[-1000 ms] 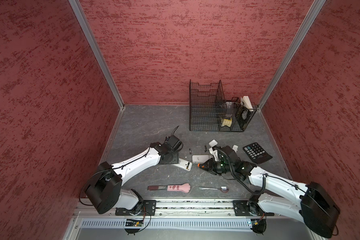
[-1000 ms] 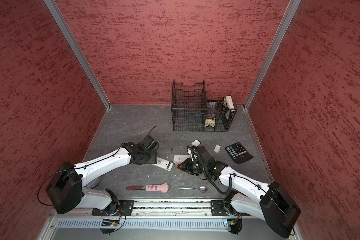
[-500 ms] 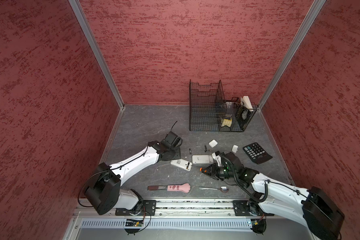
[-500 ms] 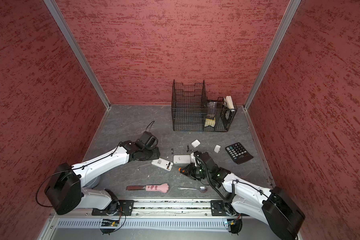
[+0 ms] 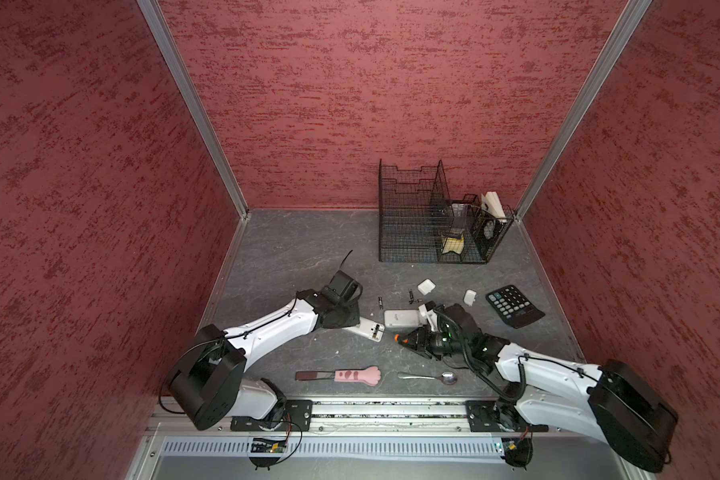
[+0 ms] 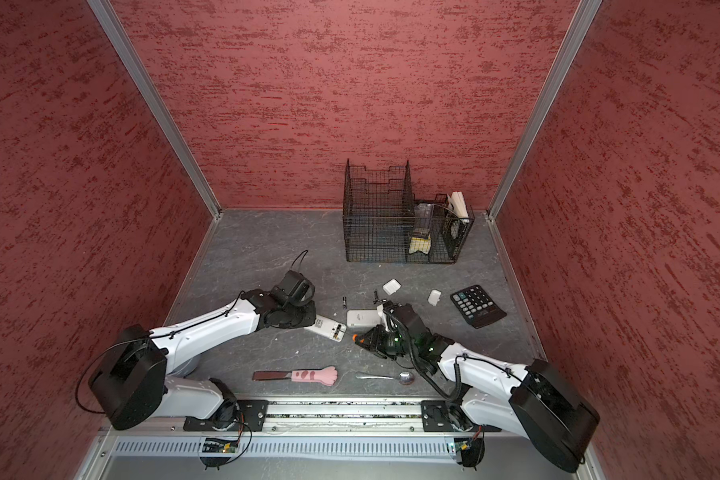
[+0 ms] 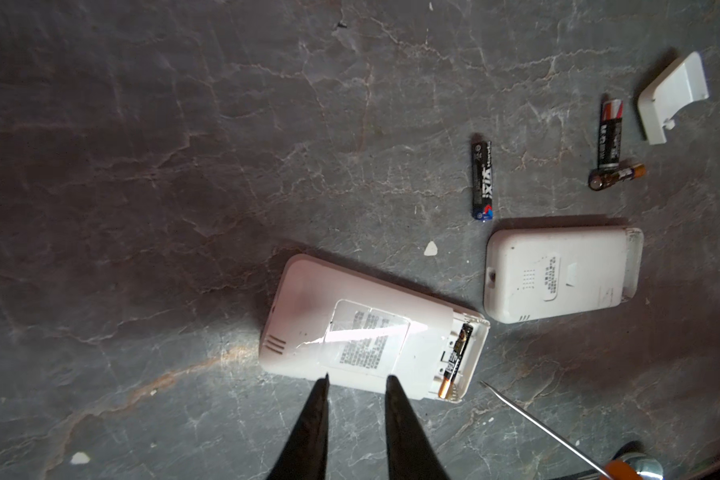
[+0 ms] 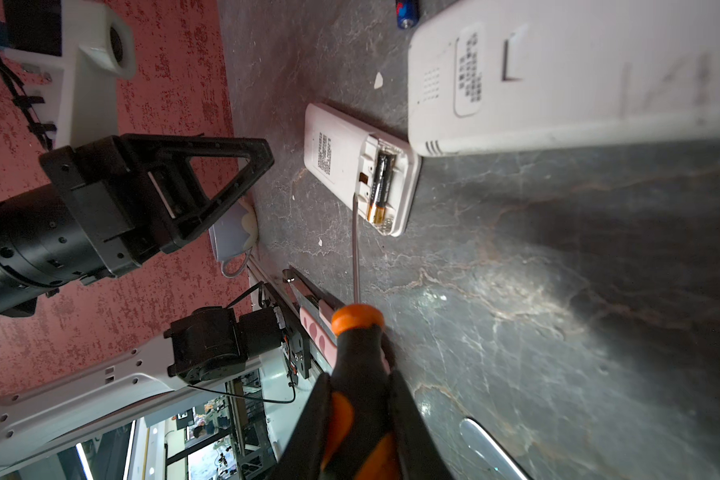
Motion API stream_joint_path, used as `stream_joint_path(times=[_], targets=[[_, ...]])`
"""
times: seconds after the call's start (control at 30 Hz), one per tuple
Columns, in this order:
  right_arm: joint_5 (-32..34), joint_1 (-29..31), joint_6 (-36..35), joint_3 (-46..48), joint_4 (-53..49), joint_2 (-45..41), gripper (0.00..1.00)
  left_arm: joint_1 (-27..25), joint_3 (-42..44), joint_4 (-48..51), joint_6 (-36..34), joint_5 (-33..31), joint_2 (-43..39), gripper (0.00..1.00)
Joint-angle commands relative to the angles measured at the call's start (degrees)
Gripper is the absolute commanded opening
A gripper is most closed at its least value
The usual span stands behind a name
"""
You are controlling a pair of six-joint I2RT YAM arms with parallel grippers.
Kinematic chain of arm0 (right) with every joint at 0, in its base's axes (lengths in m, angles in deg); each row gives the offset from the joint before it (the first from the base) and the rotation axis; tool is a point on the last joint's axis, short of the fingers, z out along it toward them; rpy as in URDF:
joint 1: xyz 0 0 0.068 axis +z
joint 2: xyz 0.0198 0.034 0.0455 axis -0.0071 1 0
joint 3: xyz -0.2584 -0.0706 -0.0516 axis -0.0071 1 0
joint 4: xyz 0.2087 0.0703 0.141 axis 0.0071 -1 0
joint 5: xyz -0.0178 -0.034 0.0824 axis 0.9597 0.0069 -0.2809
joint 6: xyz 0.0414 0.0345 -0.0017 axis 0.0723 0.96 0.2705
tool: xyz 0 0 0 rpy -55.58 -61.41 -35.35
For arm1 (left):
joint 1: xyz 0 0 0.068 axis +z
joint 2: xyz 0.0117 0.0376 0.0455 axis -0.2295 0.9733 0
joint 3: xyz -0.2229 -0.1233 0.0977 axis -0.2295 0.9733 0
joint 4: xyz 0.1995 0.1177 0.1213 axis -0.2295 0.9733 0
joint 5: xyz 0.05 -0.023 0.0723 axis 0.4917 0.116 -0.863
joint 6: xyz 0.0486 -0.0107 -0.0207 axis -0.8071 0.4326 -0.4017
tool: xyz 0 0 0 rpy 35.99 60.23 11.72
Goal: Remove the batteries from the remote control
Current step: 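Lower the screwdriver tip to the gold battery end while the left holds the remote, then pry under the gold battery end with the right gripper's screwdriver tip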
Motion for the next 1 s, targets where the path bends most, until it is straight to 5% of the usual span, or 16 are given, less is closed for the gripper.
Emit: stream_joint_path(times=[0.0, 0.97], targets=[[0.74, 0.47, 1.47, 1.0, 2.31, -0.06, 0.0, 0.19, 0.94, -2.25, 0.15, 0.7, -0.59, 0.22], [-1.98, 0.66, 6.85, 5.54, 21.15, 11.2, 0.0, -1.84, 4.25, -3.41, 1.26, -1.24, 5.56, 0.03]])
